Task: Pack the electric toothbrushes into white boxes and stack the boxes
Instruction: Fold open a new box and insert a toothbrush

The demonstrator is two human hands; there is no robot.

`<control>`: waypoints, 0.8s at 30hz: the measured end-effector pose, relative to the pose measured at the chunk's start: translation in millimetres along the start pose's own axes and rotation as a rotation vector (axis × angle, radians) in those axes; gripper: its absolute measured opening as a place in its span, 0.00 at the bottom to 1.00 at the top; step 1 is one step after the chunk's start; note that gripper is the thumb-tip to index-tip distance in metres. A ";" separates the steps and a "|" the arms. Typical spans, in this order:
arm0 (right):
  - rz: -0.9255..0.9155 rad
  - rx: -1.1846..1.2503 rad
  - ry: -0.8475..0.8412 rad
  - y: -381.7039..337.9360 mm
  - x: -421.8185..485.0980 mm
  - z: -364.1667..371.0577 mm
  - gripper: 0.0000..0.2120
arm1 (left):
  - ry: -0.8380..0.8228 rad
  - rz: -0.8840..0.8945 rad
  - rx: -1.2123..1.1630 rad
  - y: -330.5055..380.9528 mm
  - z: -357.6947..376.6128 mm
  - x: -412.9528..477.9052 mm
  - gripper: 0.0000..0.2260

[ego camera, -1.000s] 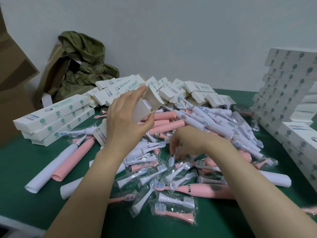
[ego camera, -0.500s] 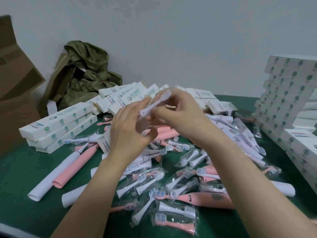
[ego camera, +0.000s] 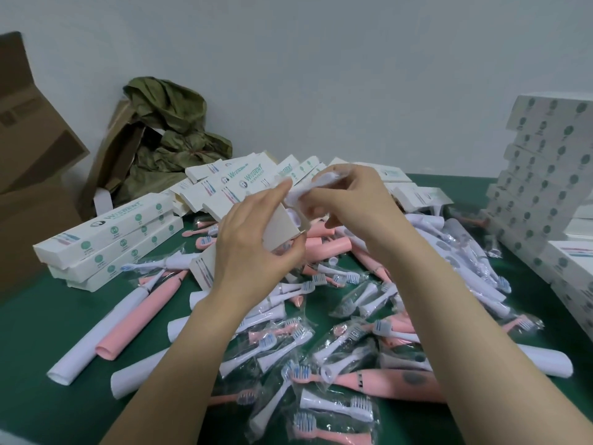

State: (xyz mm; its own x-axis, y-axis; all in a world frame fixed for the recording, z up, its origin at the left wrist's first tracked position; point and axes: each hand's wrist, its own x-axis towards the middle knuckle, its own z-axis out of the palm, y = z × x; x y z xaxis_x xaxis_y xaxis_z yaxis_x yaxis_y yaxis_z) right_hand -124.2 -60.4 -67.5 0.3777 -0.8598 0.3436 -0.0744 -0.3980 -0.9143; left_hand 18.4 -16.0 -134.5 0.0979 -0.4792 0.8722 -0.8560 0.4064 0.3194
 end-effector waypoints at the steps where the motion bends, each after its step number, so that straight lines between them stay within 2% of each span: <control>1: 0.028 -0.007 0.010 0.8 -0.5 1.1 0.02 | -0.029 0.029 0.004 -0.3 -0.3 -1.9 0.26; 4: 0.134 0.110 -0.046 1.8 -2.0 2.7 0.07 | -0.018 0.021 0.010 -2.0 -2.5 -5.2 0.26; 6: 0.131 0.112 -0.037 2.6 -1.5 4.8 0.10 | -0.002 -0.001 0.009 -3.3 -3.5 -5.4 0.26; 8: 0.024 -0.083 0.089 4.9 -2.0 11.0 0.14 | -0.015 0.004 0.008 -4.2 -3.8 -5.8 0.27; 10: -0.088 -0.165 0.186 8.6 -2.9 18.2 0.17 | -0.012 -0.005 0.006 -5.7 -3.9 -6.1 0.28; 14: -0.212 -0.136 0.130 11.1 -3.9 19.7 0.24 | -0.005 -0.028 0.001 -7.2 -2.1 -6.3 0.30; 15: -0.235 -0.141 0.106 10.0 -3.9 19.7 0.23 | -0.001 -0.026 0.005 -6.9 -1.5 -5.7 0.30; 18: -0.256 -0.129 0.135 6.5 -4.6 24.6 0.08 | -0.018 -0.024 0.025 -6.8 -1.1 -4.5 0.29; 21: -0.197 -0.037 0.192 7.5 -4.4 26.3 0.11 | -0.078 -0.011 0.039 -7.7 -0.7 -6.1 0.29; 24: -0.150 -0.052 0.233 10.3 -1.1 22.7 0.11 | -0.056 -0.011 0.026 -7.6 -2.2 -6.7 0.28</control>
State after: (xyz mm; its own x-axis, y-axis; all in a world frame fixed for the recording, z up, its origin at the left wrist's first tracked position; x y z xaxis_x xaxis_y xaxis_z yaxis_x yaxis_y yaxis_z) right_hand -104.5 -56.3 -82.2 0.1663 -0.8379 0.5198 -0.0830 -0.5372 -0.8394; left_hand 25.3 -14.1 -142.0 0.0793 -0.5264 0.8466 -0.8683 0.3807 0.3180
